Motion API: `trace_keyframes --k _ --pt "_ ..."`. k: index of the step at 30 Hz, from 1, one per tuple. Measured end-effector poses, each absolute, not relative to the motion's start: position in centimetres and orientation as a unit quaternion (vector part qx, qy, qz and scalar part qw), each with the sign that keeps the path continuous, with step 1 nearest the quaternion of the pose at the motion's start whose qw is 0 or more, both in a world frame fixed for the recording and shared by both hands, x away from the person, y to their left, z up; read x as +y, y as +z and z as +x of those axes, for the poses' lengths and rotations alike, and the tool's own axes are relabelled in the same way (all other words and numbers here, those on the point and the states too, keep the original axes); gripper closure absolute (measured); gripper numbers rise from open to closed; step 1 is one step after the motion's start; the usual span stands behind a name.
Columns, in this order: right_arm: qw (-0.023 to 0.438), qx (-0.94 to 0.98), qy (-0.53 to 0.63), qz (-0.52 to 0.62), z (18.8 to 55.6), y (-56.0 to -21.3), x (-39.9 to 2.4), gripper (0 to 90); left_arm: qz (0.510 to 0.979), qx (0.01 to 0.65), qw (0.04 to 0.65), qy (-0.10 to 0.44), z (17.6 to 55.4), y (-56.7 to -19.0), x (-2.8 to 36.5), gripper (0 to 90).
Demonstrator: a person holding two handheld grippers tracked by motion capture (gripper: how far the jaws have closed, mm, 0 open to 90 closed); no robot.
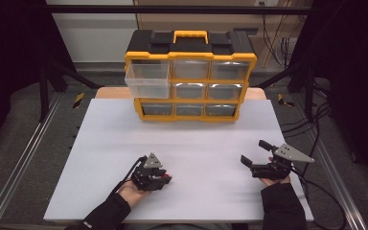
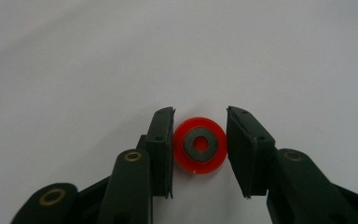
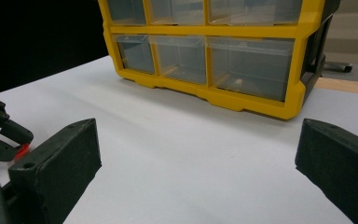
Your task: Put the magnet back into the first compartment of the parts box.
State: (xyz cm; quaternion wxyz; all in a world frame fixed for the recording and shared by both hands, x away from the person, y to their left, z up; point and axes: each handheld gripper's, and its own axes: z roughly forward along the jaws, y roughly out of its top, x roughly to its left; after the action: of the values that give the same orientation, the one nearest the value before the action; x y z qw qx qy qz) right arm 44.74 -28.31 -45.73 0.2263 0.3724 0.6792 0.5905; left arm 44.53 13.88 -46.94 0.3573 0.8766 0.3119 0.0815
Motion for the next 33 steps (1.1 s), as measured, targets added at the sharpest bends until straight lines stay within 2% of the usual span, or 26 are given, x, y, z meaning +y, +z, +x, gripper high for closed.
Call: trace_keyframes --k 33 --pt "0.222 0.683 0.588 0.371 44.8 -45.8 -28.3 0.5 0.854 0.324 0.396 0.096 44.6 -44.6 15.7 62.1"
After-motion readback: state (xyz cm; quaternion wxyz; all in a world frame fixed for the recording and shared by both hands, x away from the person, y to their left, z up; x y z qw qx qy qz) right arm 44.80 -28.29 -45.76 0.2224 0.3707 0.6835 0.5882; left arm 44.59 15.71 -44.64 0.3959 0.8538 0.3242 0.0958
